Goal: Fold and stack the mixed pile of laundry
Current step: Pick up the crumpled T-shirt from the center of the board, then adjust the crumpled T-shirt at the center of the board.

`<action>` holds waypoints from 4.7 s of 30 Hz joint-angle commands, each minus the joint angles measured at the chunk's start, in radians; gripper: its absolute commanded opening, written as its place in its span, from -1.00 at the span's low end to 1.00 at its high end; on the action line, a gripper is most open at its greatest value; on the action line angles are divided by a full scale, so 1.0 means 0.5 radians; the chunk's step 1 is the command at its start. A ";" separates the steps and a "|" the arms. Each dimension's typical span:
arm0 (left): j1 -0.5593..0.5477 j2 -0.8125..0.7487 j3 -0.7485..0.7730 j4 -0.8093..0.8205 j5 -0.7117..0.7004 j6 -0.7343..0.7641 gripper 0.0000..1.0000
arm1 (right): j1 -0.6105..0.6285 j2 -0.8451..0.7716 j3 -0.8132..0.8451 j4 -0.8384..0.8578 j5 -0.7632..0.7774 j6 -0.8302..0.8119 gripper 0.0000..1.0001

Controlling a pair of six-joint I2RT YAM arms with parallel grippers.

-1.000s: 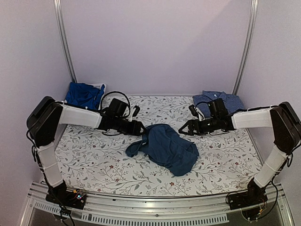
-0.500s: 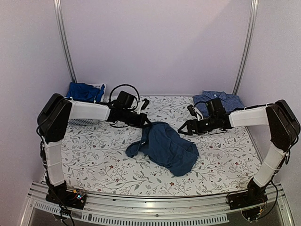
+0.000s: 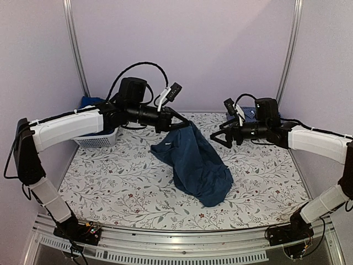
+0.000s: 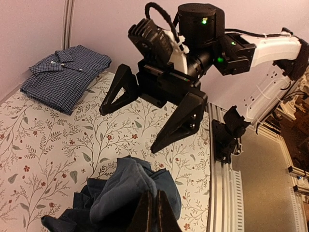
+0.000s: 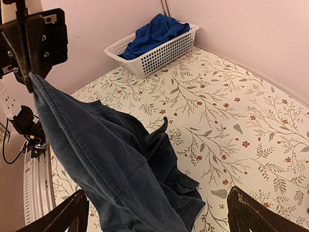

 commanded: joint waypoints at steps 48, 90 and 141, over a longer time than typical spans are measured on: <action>0.885 -0.388 1.025 -0.322 -0.373 -0.060 -1.00 | -0.061 0.770 2.100 -0.561 0.506 0.132 -1.00; 0.419 0.773 0.220 -0.229 -1.105 -0.371 0.50 | -0.819 -0.047 -0.138 -0.131 0.100 0.458 -1.00; 0.325 0.966 0.050 -0.221 -0.545 -0.430 0.03 | -0.650 -0.049 -0.027 -0.195 -0.449 0.288 -1.00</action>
